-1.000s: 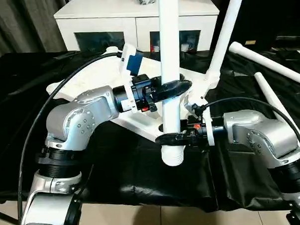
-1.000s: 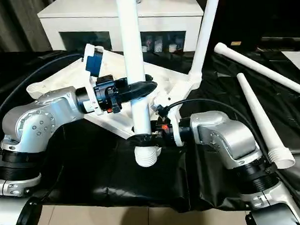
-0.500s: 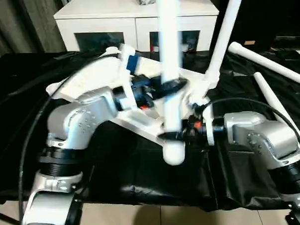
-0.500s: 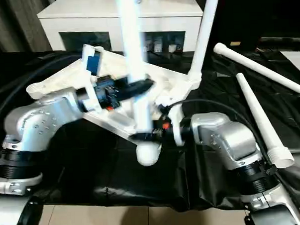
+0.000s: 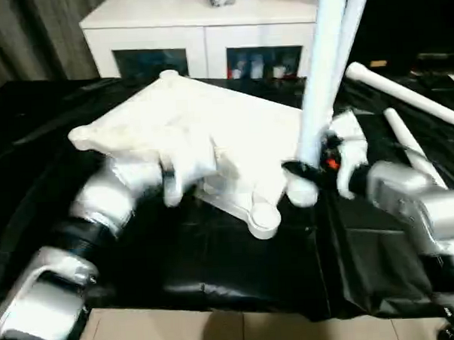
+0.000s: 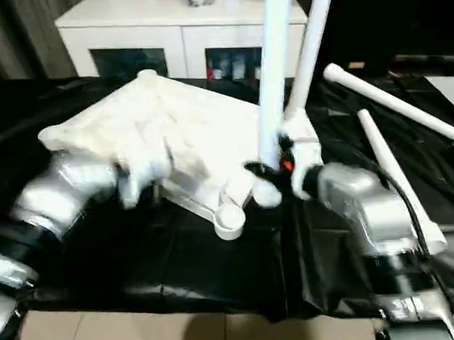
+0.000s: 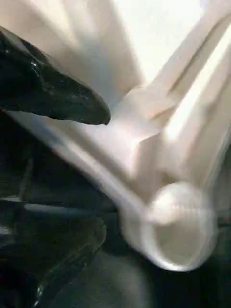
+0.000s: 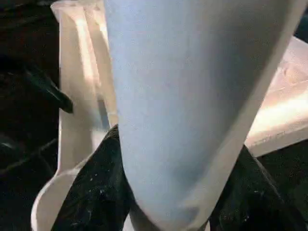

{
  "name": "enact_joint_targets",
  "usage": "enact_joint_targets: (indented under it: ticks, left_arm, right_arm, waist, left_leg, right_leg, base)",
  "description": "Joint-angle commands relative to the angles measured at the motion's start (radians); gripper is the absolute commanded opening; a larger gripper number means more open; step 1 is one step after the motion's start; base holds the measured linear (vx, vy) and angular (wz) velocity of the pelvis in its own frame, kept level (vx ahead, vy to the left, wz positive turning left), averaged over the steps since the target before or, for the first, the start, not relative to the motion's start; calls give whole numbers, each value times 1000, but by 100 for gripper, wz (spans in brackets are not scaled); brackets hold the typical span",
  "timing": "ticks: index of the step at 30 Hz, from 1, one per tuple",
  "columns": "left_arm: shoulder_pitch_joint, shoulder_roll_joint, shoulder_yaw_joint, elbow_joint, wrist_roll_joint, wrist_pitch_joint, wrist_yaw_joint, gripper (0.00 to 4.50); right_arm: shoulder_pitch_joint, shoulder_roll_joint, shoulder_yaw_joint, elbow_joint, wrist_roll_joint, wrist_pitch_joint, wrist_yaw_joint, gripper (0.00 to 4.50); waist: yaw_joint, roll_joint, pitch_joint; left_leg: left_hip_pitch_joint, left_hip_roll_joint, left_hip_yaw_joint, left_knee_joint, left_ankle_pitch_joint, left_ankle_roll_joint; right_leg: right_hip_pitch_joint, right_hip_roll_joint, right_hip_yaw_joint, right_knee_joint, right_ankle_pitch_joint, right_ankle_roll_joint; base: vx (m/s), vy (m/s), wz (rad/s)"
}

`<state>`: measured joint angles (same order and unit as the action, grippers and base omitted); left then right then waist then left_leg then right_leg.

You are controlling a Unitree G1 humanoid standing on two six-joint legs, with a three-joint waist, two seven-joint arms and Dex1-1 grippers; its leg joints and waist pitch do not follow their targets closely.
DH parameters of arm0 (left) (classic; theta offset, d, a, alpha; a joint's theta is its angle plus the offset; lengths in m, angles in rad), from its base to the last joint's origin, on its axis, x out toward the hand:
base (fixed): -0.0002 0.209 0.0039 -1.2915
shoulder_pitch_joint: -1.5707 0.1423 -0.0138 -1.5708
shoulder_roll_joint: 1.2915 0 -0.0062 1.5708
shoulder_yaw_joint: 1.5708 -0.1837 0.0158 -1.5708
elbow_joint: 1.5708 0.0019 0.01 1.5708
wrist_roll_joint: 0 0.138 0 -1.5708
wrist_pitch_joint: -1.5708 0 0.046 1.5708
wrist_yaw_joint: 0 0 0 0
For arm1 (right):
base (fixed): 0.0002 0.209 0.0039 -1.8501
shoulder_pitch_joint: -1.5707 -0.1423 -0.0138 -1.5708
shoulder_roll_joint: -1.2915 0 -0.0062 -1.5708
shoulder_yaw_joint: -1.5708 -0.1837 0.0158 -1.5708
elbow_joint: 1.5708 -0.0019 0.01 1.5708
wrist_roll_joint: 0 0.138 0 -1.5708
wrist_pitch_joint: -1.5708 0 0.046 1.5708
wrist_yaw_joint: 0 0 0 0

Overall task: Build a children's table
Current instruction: Insert table leg to table base

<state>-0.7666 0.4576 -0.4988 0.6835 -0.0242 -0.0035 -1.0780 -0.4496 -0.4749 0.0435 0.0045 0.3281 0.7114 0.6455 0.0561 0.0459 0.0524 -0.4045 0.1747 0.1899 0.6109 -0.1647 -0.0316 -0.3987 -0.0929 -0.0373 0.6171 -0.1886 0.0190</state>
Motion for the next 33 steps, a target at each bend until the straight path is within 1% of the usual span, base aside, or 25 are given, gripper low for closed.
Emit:
enact_joint_targets:
  ticks: [1, 2, 3, 4, 6, 7, 8, 9, 10, 11, 12, 13, 14, 15, 17, 18, 19, 22, 23, 24, 27, 29, 30, 32, 33]
  left_arm:
    - [-66, -11, -22, 88, 63, -103, -3, 341]
    - [-77, -21, -28, 120, 74, -120, 2, 341]
    - [-97, -36, -49, 177, 104, -159, 11, 341]
    - [-104, -40, -62, 197, 119, -175, 15, 313]
    - [-125, -51, -88, 245, 156, -200, 50, 306]
    - [-140, -63, -95, 279, 171, -212, 76, 304]
    - [-146, -69, -98, 295, 179, -219, 87, 294]
    - [-171, -89, -103, 361, 213, -257, 123, 267]
    - [-175, -92, -104, 371, 217, -261, 123, 261]
    - [-187, -104, -107, 411, 236, -277, 127, 256]
    - [-196, -113, -109, 445, 255, -291, 131, 247]
    - [-205, -122, -113, 479, 271, -297, 133, 247]
    - [-209, -126, -114, 491, 277, -300, 134, 247]
    - [-213, -130, -113, 506, 279, -294, 140, 220]
    - [-217, -134, -112, 517, 281, -294, 146, 212]
    - [-222, -140, -107, 535, 283, -294, 149, 207]
    - [-227, -145, -103, 548, 284, -290, 151, 195]
    - [-230, -168, -87, 575, 284, -283, 105, 172]
    - [-230, -168, -87, 575, 284, -283, 105, 162]
    - [-230, -178, -86, 587, 295, -288, 81, 153]
    - [-225, -186, -92, 598, 303, -268, 12, 134]
    - [-227, -186, -103, 602, 308, -248, -49, 125]
    - [-228, -185, -106, 603, 312, -243, -67, 117]
    - [-227, -184, -111, 603, 317, -231, -104, 110]
    - [-226, -184, -109, 603, 320, -224, -118, 96]
  right_arm:
    - [11, -25, -3, -72, 25, 8, 24, 185]
    - [22, -33, 1, -88, 28, 8, 33, 185]
    - [37, -46, 11, -111, 29, 9, 48, 185]
    - [42, -51, 15, -119, 29, 10, 53, 185]
    - [55, -59, 21, -140, 29, 13, 60, 185]
    - [64, -63, 23, -155, 31, 19, 64, 185]
    - [67, -64, 23, -160, 31, 20, 66, 185]
    - [79, -70, 24, -179, 34, 27, 75, 185]
    - [82, -72, 25, -184, 36, 29, 78, 185]
    - [94, -79, 29, -202, 44, 35, 89, 185]
    - [104, -87, 34, -218, 50, 39, 97, 185]
    - [116, -95, 36, -235, 58, 45, 106, 185]
    - [120, -96, 36, -240, 60, 47, 109, 185]
    - [125, -98, 35, -247, 63, 50, 112, 185]
    - [128, -99, 35, -251, 63, 51, 112, 185]
    - [132, -100, 35, -255, 64, 53, 113, 185]
    - [135, -100, 36, -258, 62, 53, 113, 185]
    - [144, -103, 40, -264, 60, 54, 116, 185]
    - [144, -103, 40, -264, 60, 54, 116, 185]
    - [145, -104, 43, -266, 62, 55, 115, 185]
    - [144, -105, 46, -262, 61, 53, 116, 185]
    - [141, -108, 50, -255, 58, 48, 120, 185]
    - [140, -109, 52, -252, 57, 46, 121, 185]
    - [137, -112, 56, -245, 51, 39, 125, 185]
    - [136, -111, 58, -243, 50, 37, 125, 185]
  waist:
    - [-1, 7, -84]
    - [-1, 4, -85]
    - [0, 8, -84]
    - [-1, 7, -82]
    - [-3, 4, -80]
    - [-3, 12, -79]
    - [-5, 9, -78]
    - [-6, 9, -79]
    - [-5, 8, -80]
    - [-5, 14, -80]
    - [-6, 9, -78]
    - [-6, 14, -79]
    - [-6, 12, -79]
    - [-7, 12, -78]
    - [-9, 11, -80]
    - [-12, 17, -79]
    - [-14, 15, -78]
    - [-16, 11, -78]
    - [-15, 13, -79]
    - [-17, 10, -79]
    - [-17, 14, -78]
    - [-17, 8, -75]
    - [-18, 10, -73]
    - [-20, 9, -72]
    - [-21, 5, -71]
  left_leg:
    - [35, 36, -19, -68, -180, -11]
    - [37, 38, -18, -68, -189, -11]
    - [39, 38, -18, -68, -201, -7]
    - [38, 39, -20, -68, -214, -5]
    - [38, 41, -19, -70, -234, -4]
    - [39, 41, -19, -70, -247, -5]
    - [41, 41, -19, -70, -258, -8]
    - [40, 40, -19, -70, -264, -10]
    - [41, 40, -20, -70, -260, -9]
    - [40, 40, -22, -70, -257, -7]
    - [39, 40, -21, -70, -262, -3]
    - [40, 42, -23, -71, -264, -3]
    - [40, 42, -23, -71, -265, -2]
    - [39, 42, -23, -72, -264, 3]
    - [37, 42, -24, -71, -264, 7]
    - [38, 41, -24, -70, -269, 8]
    - [38, 40, -23, -70, -275, 8]
    - [37, 41, -23, -71, -274, 16]
    - [38, 41, -24, -71, -272, 17]
    - [36, 42, -23, -71, -264, 22]
    - [38, 42, -23, -72, -268, 25]
    - [38, 43, -23, -75, -276, 25]
    - [39, 42, -24, -77, -291, 22]
    - [42, 42, -25, -78, -310, 16]
    - [41, 42, -25, -80, -313, 15]
  right_leg:
    - [51, -40, 28, -59, 2, -239]
    - [52, -41, 28, -58, 3, -244]
    - [51, -43, 28, -59, -6, -254]
    - [53, -44, 28, -60, -18, -260]
    - [52, -46, 29, -64, -51, -266]
    - [51, -45, 29, -66, -76, -266]
    - [51, -45, 29, -68, -89, -266]
    - [52, -45, 29, -71, -107, -265]
    - [54, -45, 30, -71, -111, -262]
    - [54, -46, 29, -72, -110, -262]
    - [53, -45, 29, -76, -116, -259]
    - [53, -46, 29, -75, -115, -260]
    - [53, -46, 29, -75, -115, -260]
    - [54, -47, 29, -74, -112, -265]
    - [54, -49, 28, -74, -124, -269]
    - [52, -49, 27, -76, -134, -271]
    - [52, -48, 28, -78, -144, -272]
    - [51, -49, 27, -81, -161, -271]
    - [52, -50, 27, -80, -164, -270]
    - [52, -50, 27, -81, -160, -271]
    - [50, -51, 27, -83, -181, -269]
    - [50, -52, 27, -85, -196, -268]
    - [50, -53, 26, -87, -225, -264]
    - [52, -55, 27, -91, -263, -255]
    - [52, -55, 27, -93, -277, -250]
  base:
    - [0, 0, 0]
    - [0, 0, 0]
    - [0, 0, 0]
    - [0, 0, 0]
    - [0, 0, 0]
    - [0, 0, 0]
    - [0, 0, 0]
    - [0, 0, 0]
    - [0, 0, 0]
    - [0, 0, 0]
    - [0, 0, 0]
    - [0, 0, 0]
    - [0, 0, 0]
    - [0, 0, 0]
    - [0, 0, 0]
    - [0, 0, 0]
    - [0, 0, 0]
    - [0, 0, 0]
    - [0, 0, 0]
    - [0, 0, 0]
    - [0, 0, 0]
    - [0, 0, 0]
    - [0, 0, 0]
    - [0, 0, 0]
    - [0, 0, 0]
